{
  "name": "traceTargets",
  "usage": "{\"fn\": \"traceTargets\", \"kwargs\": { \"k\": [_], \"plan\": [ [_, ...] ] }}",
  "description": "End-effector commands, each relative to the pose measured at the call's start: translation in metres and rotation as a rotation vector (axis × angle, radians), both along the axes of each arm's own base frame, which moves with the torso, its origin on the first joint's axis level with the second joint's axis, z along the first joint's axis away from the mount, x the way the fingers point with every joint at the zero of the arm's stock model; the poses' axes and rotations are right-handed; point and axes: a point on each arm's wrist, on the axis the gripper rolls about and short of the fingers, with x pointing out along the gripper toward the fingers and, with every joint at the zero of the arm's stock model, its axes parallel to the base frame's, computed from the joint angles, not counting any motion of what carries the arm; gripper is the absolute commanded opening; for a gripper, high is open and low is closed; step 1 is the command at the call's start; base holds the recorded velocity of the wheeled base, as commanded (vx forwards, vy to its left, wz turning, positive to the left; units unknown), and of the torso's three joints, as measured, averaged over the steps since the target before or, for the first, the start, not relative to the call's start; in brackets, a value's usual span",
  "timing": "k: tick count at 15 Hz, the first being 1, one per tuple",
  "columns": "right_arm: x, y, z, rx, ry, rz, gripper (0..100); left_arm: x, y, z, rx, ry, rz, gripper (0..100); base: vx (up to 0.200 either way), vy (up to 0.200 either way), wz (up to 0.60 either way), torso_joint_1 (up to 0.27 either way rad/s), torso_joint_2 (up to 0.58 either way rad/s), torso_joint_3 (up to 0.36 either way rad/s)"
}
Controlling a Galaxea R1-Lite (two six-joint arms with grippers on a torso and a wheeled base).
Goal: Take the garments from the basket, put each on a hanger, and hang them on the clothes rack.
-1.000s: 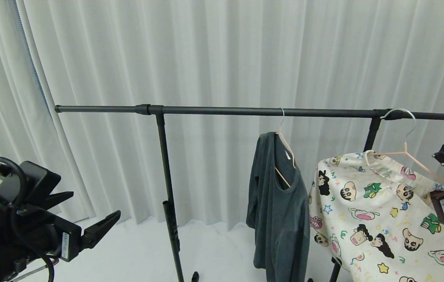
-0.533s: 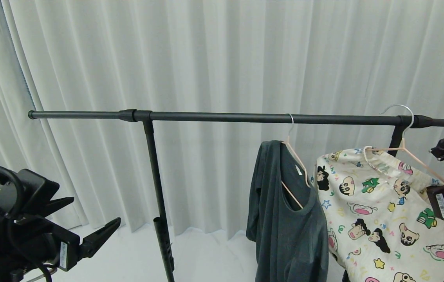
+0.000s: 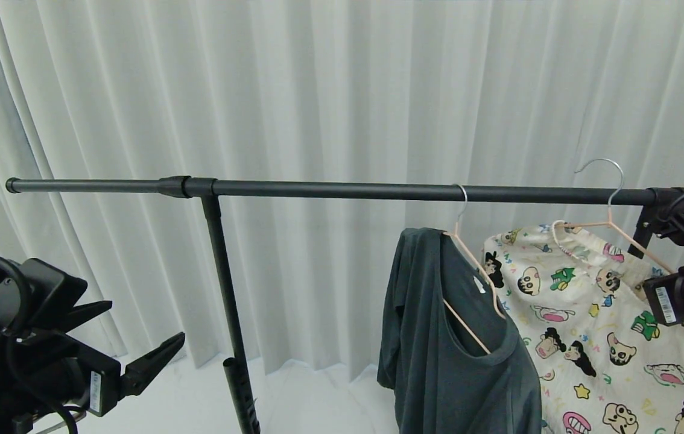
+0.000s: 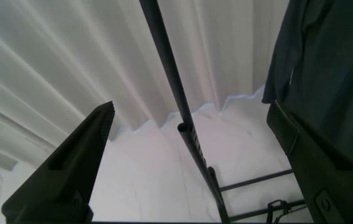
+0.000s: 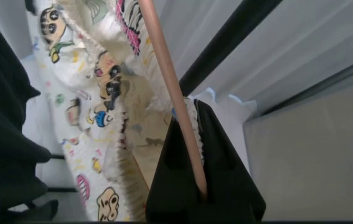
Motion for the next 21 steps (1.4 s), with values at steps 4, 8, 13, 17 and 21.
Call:
{"fn": "traceTargets", "kwargs": {
  "k": [4,8,13,17,21],
  "plan": [
    [0.030,0.004,-0.015,-0.025,0.070,-0.020,0,0.000,-0.003,0.001,0.000,-0.004,-0.020,100,0.000,0.000,0.00,0.000,0.00,0.000],
    [0.042,0.007,-0.024,-0.046,0.094,-0.041,0,0.000,-0.005,0.001,0.000,-0.004,-0.036,100,0.000,0.000,0.00,0.000,0.00,0.000],
    [0.041,0.008,-0.023,-0.049,0.092,-0.038,0,0.000,-0.007,0.002,0.000,-0.005,-0.048,100,0.000,0.000,0.00,0.000,0.00,0.000],
    [0.038,0.009,-0.019,-0.049,0.071,-0.047,100,0.000,-0.007,0.002,0.000,-0.005,-0.048,100,0.000,0.000,0.00,0.000,0.00,0.000],
    [0.006,0.015,0.011,0.049,-0.057,-0.040,100,0.003,-0.001,0.008,-0.002,-0.028,-0.002,100,0.000,0.000,0.00,0.000,0.00,0.000]
  ]
}}
